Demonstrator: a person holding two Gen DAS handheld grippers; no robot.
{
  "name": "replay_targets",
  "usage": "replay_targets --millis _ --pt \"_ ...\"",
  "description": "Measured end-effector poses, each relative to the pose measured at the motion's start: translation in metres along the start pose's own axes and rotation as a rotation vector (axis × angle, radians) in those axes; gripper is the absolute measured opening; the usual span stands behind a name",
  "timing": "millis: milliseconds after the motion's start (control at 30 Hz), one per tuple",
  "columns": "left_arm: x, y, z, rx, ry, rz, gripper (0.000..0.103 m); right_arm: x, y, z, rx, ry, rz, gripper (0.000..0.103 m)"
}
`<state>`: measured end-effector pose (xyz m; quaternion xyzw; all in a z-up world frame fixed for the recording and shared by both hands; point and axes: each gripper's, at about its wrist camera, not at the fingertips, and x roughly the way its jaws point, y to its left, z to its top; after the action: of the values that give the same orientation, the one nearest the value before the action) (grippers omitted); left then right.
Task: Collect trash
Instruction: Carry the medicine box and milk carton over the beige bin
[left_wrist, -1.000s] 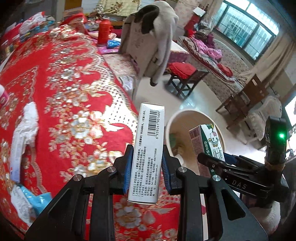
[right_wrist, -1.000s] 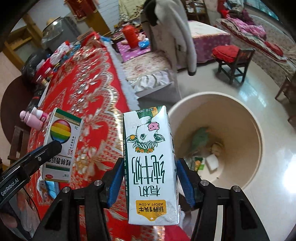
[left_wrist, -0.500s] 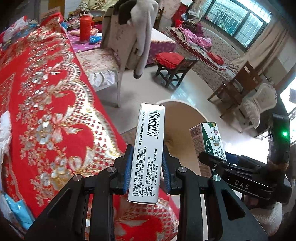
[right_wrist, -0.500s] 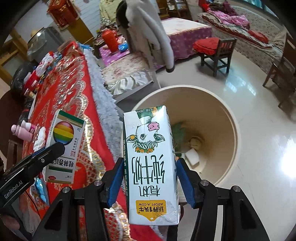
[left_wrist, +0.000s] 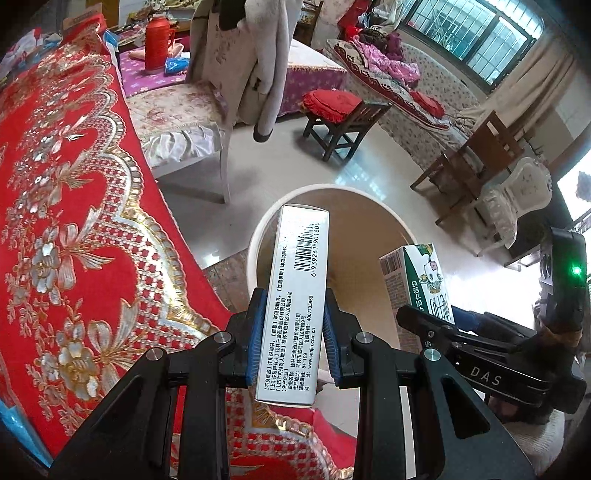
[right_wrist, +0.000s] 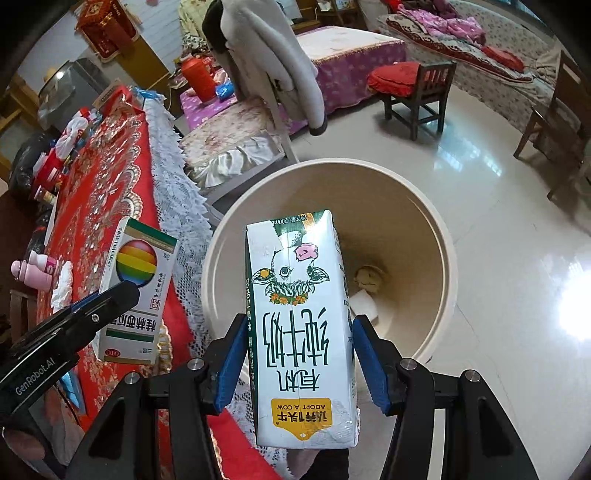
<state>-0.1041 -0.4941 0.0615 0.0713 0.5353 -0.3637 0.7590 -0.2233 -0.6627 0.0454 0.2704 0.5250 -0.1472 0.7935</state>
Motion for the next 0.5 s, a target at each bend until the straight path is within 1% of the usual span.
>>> replay_targets --millis 500 --pt "0.019 -0.014 0.006 0.020 0.019 0.012 0.026 0.005 -0.013 0.006 0.014 0.008 0.000 0.055"
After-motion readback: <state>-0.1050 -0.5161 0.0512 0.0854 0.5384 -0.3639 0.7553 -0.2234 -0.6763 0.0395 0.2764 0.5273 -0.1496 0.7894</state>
